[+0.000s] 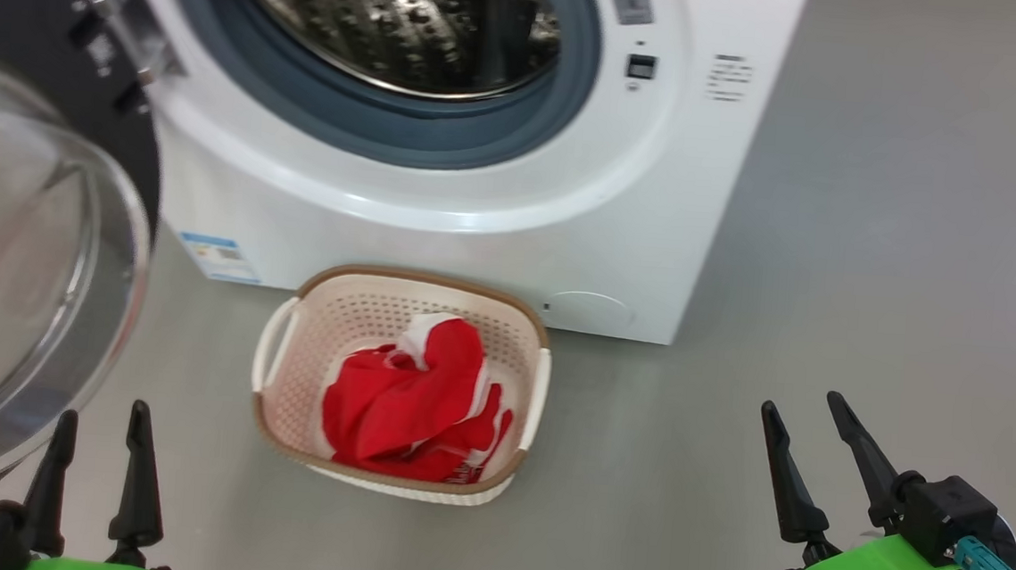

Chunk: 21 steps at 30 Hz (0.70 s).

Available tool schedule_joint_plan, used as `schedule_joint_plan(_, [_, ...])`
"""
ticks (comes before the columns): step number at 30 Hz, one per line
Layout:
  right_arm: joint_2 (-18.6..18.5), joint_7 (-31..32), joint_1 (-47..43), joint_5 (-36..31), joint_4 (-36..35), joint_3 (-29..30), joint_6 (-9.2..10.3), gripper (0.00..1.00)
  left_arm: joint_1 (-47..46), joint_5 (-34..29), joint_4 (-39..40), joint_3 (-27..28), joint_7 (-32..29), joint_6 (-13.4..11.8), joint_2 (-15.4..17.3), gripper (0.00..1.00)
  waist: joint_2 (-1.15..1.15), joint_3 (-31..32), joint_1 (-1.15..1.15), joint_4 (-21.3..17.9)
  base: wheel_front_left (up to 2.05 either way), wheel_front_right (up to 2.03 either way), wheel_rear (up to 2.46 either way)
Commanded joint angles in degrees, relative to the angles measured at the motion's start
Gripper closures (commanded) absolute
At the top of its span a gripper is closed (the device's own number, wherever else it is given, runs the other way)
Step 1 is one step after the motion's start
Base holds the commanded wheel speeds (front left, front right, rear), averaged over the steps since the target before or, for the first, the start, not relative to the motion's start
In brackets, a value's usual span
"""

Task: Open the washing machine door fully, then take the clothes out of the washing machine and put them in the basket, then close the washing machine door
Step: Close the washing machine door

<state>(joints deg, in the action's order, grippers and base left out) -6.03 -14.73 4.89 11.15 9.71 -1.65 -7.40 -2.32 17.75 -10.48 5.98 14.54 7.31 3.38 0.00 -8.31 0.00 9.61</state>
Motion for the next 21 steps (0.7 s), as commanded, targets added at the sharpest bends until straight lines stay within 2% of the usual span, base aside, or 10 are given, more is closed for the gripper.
schedule_joint_plan(1, [-0.72,-0.27,2.1,0.44,-1.16,-1.94,-0.09,0.0,0.15,0.46,0.96,2.1,0.46,0.18,0.64,0.0,0.0,-0.14,0.0,4.55,0.0,0.0,0.0])
schedule_joint_plan(13, [-2.76,-0.27,4.48,0.58,0.5,-5.07,-0.09,0.0,0.81,1.7,-0.02,1.22,0.46,0.18,-0.37,0.0,0.0,0.03,0.0,15.41,0.0,0.0,0.0])
schedule_joint_plan(21, [-3.11,-0.27,4.33,1.46,1.49,-6.5,-0.09,0.0,1.59,2.85,-0.29,0.55,0.46,0.18,-0.48,0.0,0.0,1.39,0.0,20.72,0.0,0.0,0.0])
